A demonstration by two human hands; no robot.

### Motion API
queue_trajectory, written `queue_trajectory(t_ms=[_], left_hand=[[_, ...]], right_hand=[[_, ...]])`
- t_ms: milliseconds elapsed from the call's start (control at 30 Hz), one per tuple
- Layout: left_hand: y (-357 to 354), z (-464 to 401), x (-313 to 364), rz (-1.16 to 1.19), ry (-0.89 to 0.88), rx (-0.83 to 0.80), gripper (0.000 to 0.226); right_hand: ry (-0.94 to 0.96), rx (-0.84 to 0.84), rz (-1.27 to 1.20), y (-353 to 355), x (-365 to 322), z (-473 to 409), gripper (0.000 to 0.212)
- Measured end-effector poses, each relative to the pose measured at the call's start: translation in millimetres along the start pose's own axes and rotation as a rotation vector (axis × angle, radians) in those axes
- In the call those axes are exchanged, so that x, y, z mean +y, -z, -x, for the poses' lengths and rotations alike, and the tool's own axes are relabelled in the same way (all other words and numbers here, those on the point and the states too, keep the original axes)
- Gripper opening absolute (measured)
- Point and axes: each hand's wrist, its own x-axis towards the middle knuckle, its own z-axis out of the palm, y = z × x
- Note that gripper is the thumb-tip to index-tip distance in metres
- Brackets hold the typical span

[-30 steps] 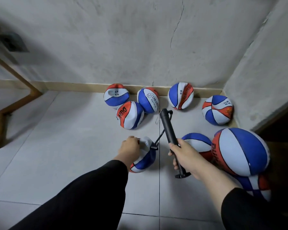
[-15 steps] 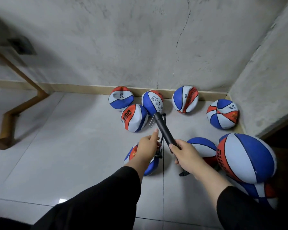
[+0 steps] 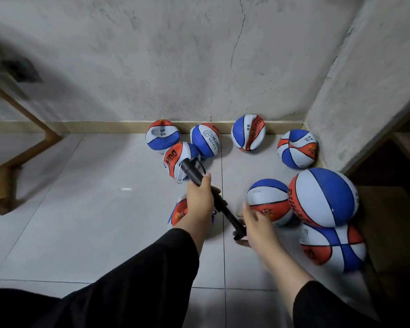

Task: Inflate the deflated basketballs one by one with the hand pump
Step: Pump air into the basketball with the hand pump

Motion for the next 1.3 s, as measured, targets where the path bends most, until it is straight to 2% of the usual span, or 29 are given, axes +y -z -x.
queue_trajectory(t_ms=[67, 233, 300, 467, 567, 700, 833, 1033, 1200, 1300], left_hand=[[-0.9, 7.7, -3.9, 0.031, -0.012, 0.046, 0.024], [-3.4, 26.2, -3.9, 0.123, 0.037, 0.11, 0.032], [-6.7, 31.4, -2.9, 0.147, 0.057, 0.141, 0.03], [-21.6, 35.7, -4.5, 0.088, 0.022, 0.201, 0.005], [-26.9, 37.5, -6.2, 0.084, 0.033, 0.202, 0.006], [-25.1, 29.1, -1.0, 0.105, 0.086, 0.187, 0.011], [-22.2, 16.8, 9.8, 0.115, 0.153, 0.221, 0.031], [-25.5, 20.3, 6.4, 0.108, 0.136, 0.236, 0.026], [-35.9, 35.3, 5.8, 0.126, 0.107, 0.253, 0.003], [-34.1, 32.6, 12.5, 0.144, 0.111, 0.257, 0.021]], right_hand=[[-0.128, -0.031, -0.148, -8.5, 7.7, 11.8, 0.047], [-0.169, 0.111, -0.289, -14.8, 13.4, 21.9, 0.053], [-0.168, 0.116, -0.243, -16.6, 9.5, 20.5, 0.055], [-0.163, 0.132, -0.204, -30.0, -2.9, 9.8, 0.059], [-0.123, 0.14, -0.097, -31.0, -10.5, -0.3, 0.066], [-0.053, 0.128, -0.017, -23.2, -13.8, -9.2, 0.061], [-0.099, 0.141, -0.057, -11.9, -9.7, -10.5, 0.064], [-0.077, 0.155, -0.022, -14.5, -4.1, -13.5, 0.067], [-0.077, 0.143, 0.014, -19.0, -17.6, -12.2, 0.057], [-0.057, 0.121, 0.021, -18.7, -22.8, -14.0, 0.063]])
